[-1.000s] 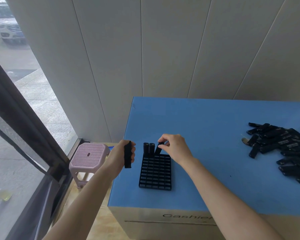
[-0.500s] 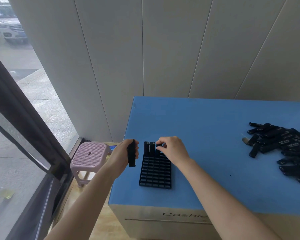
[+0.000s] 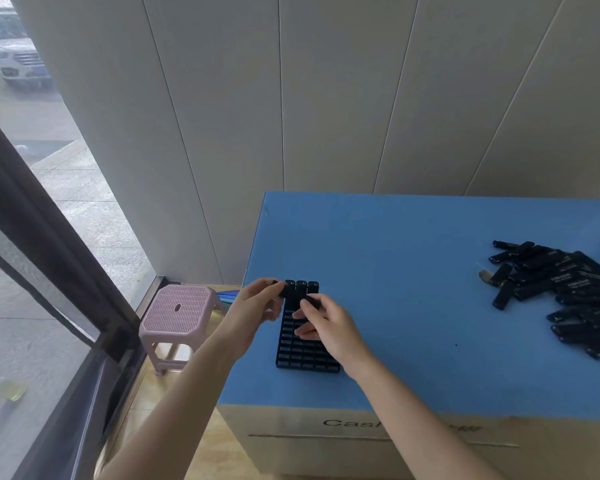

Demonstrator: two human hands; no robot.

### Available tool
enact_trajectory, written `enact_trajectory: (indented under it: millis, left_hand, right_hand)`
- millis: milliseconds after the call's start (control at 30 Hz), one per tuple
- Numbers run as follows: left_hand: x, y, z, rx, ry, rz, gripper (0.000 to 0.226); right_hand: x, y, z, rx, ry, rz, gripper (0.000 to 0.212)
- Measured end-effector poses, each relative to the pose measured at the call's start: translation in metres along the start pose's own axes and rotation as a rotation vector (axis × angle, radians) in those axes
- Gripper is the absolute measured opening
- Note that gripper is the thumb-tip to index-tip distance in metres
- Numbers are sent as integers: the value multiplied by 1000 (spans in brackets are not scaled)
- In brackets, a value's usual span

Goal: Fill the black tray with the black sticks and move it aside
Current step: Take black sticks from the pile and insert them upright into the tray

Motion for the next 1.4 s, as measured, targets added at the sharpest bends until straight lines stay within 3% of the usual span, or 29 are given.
enact_trajectory:
  millis: [167,267,333,533,1067,1233,1400]
  left_hand:
    - [9,1,-8,45,378,-23,11]
    - [4,5,-11,155,1074,155,16]
    - [-1,5,-9,222,1285,251,22]
    - [-7,10,-8,241,1425,260,26]
    - [-19,10,-9,204,1407,244,26]
    - [-17,12,-8,206,1407,225,27]
    - [-9,11,-6,222,1402,169,27]
  right_hand:
    - [-20,-1,0,-39,41,106,11]
    - [-42,6,-11,-162,-152,210,12]
    - [-53,11,-20,-267,-321,266,14]
    - [-57,30,-27,-417,-730,203,15]
    - [-42,45,-26,-355,-1065,19,30]
    - [-39,39,-19,-367,-1211,-17,44]
    - [-48,22,-14,-205,-1152,-14,72]
Point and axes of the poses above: each hand's wrist, its own y-axis towards the middle knuckle, its own x-axis out of the palm, z = x × y, the point moved 3 cm from there along y, towards the middle knuckle, and after that the axes turned 14 degrees about y, right-handed, at the moved point
